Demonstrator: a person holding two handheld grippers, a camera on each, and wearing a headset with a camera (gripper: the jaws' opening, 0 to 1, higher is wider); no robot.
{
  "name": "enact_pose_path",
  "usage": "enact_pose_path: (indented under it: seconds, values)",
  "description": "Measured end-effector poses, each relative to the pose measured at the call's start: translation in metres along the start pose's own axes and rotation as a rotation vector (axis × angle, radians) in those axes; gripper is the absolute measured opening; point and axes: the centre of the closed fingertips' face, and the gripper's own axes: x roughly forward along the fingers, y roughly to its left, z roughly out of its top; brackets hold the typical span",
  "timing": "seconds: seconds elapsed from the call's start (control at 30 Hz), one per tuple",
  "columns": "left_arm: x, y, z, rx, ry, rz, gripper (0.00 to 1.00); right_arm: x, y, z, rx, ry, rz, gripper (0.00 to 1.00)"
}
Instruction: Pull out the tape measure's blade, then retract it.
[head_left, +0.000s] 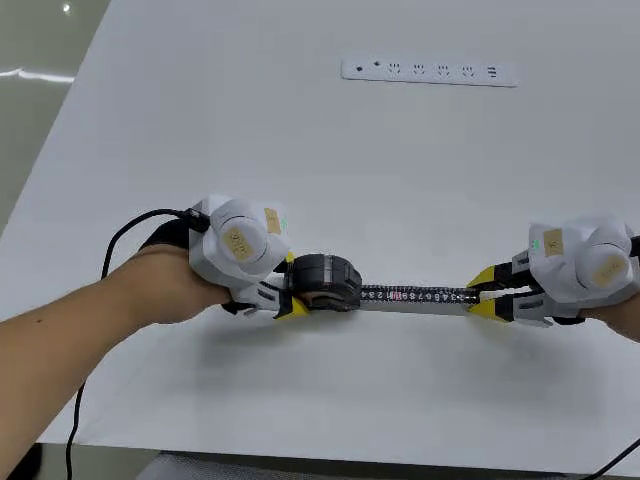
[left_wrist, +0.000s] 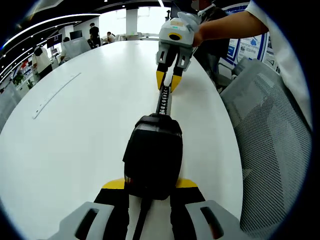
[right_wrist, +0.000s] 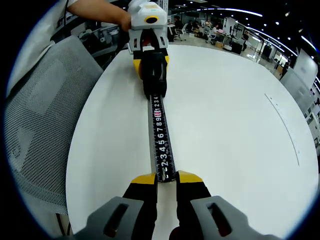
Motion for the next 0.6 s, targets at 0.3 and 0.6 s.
enact_pose_path:
  seconds: [0.3, 0.6]
  values:
    - [0.0, 0.0, 0.0, -0.005, -0.003, 0.001, 0.28, -0.002, -0.001, -0.005, 0.008, 0.006, -0.004, 0.08]
    - [0.0, 0.0, 0.001, -0.007, -0.004, 0.002, 0.28, -0.009, -0.002, -0.014, 0.021, 0.018, -0.01, 0.08]
